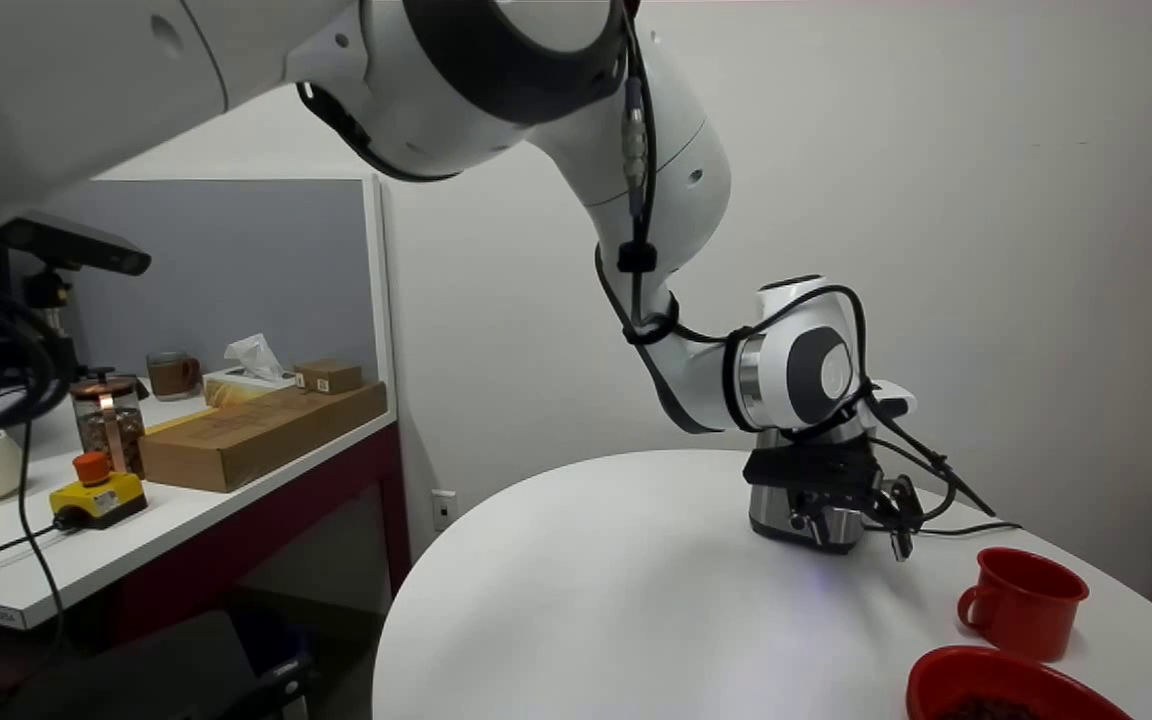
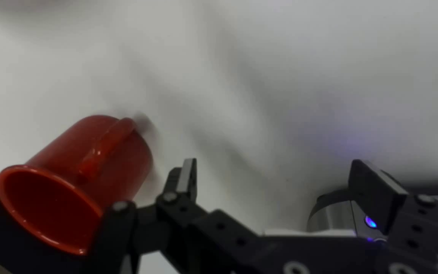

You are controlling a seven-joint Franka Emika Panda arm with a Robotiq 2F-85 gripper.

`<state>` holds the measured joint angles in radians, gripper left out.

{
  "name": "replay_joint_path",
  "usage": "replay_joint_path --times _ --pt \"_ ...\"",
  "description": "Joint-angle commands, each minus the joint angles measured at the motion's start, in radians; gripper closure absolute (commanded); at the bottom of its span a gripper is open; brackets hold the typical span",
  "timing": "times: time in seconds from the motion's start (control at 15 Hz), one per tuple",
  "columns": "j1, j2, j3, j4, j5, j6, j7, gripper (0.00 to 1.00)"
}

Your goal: Press the button on the toaster

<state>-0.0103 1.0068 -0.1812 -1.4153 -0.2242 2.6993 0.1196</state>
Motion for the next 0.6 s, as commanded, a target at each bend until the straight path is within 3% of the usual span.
replay_joint_path --times 0.0,0.53 --pt "0.001 0.065 -0.002 0.098 0.034 0.002 0.004 0.00" --pt "-0.042 0.109 0.079 0.193 0.047 -0.041 -0.121 0.00"
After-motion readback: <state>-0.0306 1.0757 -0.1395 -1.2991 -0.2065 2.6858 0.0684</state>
